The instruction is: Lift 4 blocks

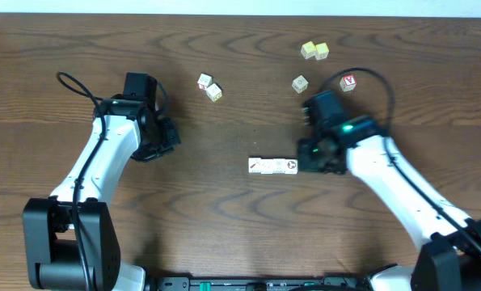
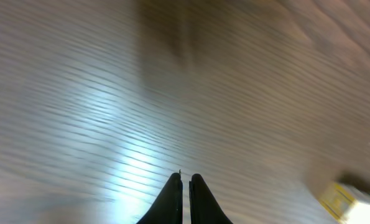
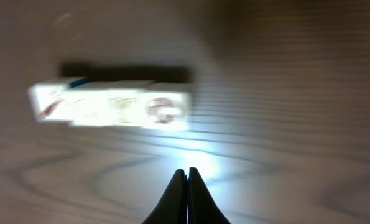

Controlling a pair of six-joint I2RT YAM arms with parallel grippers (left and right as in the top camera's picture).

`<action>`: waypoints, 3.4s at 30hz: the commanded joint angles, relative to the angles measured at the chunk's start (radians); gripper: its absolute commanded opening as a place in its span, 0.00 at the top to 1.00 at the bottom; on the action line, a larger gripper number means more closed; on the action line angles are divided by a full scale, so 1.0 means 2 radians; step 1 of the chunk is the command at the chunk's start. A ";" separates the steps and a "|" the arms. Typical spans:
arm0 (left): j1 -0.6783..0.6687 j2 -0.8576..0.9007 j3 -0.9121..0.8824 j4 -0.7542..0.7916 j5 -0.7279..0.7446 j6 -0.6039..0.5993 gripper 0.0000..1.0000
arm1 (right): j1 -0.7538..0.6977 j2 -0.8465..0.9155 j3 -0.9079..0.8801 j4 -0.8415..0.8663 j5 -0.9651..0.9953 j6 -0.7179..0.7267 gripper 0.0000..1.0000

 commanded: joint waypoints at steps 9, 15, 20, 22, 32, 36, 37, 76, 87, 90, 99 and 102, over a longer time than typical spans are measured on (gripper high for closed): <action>-0.087 0.015 -0.047 0.055 0.076 -0.005 0.93 | -0.077 0.048 -0.056 0.052 -0.036 -0.003 0.99; -0.120 0.053 -0.049 0.089 0.076 -0.030 0.92 | -0.076 0.076 -0.061 0.087 -0.069 -0.006 0.99; -0.138 0.079 -0.049 0.113 0.084 -0.030 0.93 | -0.069 0.095 -0.063 0.098 -0.080 -0.008 0.99; -0.144 0.085 -0.049 0.128 0.088 -0.030 0.93 | -0.066 0.103 -0.063 0.102 -0.082 -0.008 0.99; -0.158 0.126 -0.049 0.181 0.109 -0.045 0.93 | -0.060 0.119 -0.063 0.138 -0.134 -0.021 0.99; -0.159 0.131 -0.049 0.197 0.142 -0.038 0.93 | -0.060 0.119 -0.063 0.143 -0.142 -0.027 0.99; -0.159 0.131 -0.049 0.200 0.147 -0.037 0.92 | -0.060 0.119 -0.063 0.145 -0.146 -0.031 0.99; -0.191 0.131 -0.049 0.204 0.176 -0.035 0.92 | -0.031 0.119 -0.063 0.183 -0.172 -0.034 0.99; -0.191 0.126 -0.048 0.194 0.181 -0.035 0.93 | -0.025 0.119 -0.061 0.196 -0.193 -0.035 0.99; -0.191 0.124 -0.048 0.192 0.181 -0.035 0.93 | -0.025 0.119 -0.061 0.201 -0.210 -0.035 0.99; -0.191 0.110 -0.047 0.186 0.181 -0.035 0.93 | -0.025 0.102 -0.061 0.200 -0.212 -0.035 0.99; -0.191 0.110 -0.047 0.186 0.181 -0.035 0.93 | -0.024 0.098 -0.061 0.197 -0.212 -0.034 0.99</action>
